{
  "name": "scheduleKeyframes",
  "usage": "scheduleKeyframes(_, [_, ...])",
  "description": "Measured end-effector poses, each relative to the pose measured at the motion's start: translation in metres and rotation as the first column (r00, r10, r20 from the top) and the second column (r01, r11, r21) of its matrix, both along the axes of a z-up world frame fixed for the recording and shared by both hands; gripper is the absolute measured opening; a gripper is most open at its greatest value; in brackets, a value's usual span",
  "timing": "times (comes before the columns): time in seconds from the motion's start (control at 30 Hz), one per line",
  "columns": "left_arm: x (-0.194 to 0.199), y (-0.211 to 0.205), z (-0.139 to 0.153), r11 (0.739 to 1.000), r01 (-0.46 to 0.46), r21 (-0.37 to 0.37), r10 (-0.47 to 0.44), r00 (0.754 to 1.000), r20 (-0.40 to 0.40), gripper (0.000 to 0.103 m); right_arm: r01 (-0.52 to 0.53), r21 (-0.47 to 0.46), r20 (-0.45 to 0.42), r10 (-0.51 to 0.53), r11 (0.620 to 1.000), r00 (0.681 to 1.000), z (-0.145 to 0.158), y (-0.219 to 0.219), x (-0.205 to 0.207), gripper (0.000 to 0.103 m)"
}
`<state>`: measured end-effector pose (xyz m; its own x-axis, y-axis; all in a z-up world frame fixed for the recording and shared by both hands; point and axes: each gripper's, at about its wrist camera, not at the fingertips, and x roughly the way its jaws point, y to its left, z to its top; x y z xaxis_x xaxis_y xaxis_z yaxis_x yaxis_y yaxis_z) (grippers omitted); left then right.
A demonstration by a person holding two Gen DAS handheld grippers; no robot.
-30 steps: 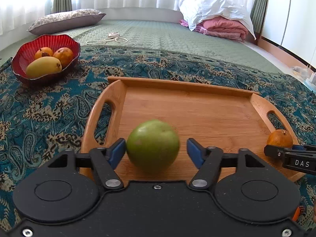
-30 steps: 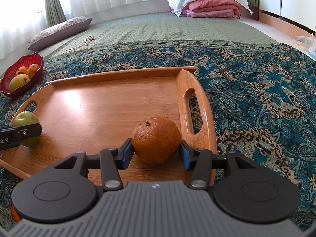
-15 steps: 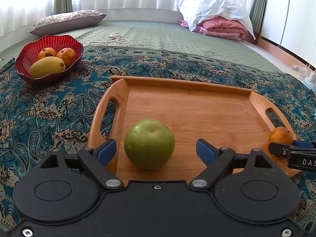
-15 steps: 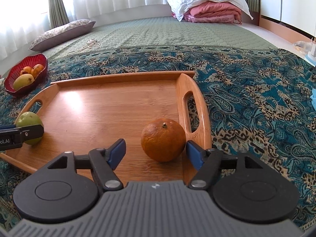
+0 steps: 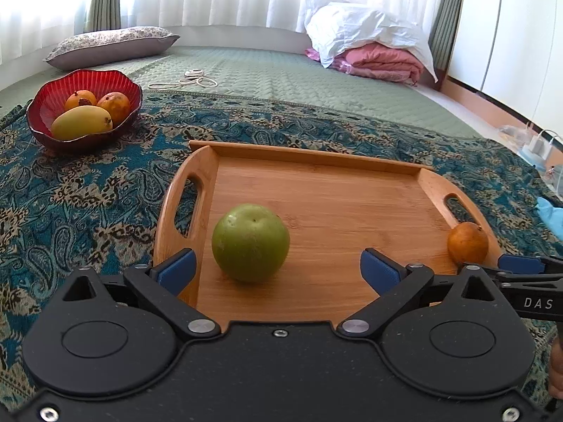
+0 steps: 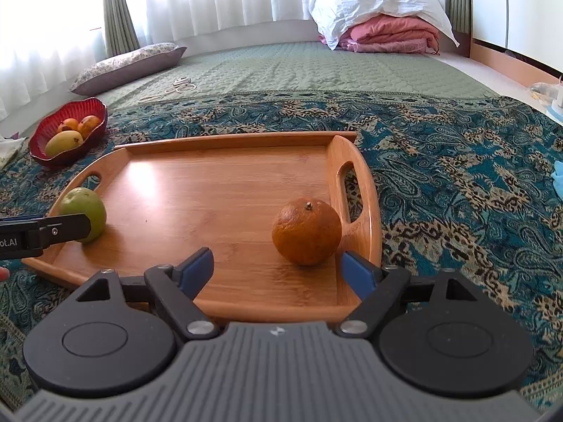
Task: Organize fruits
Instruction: 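Open the left tool releasing the apple while the right tool releases the orange, then move both tools back toward the remaining fruit in front of the tray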
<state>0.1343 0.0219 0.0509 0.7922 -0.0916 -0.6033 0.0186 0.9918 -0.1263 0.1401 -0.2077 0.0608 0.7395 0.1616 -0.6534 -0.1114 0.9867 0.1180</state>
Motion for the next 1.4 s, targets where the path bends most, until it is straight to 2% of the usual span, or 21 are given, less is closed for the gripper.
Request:
scheduleKeyframes(0.4, [-0.037,-0.004,0.01,0.999,0.04,-0.025,-0.038,0.998,0.055,0.103,-0.038,0.002,0.052,0.038,0.999,0.998,0.007,0.006,-0.029,0.092])
scheduleKeyframes(1.13, [-0.09,-0.017,0.003,0.99,0.136,0.024,-0.138,0.983,0.123,0.103,-0.11,-0.165,0.194,0.142,0.98,0.971,0.006,0.03,-0.096,0.096])
scheduleKeyframes(1.4, [-0.101,-0.021,-0.005,0.985,0.168,0.047,-0.172,0.979,0.111,0.103,-0.091,-0.137,0.197,0.117,0.986,0.973,0.002,0.024,-0.109,0.096])
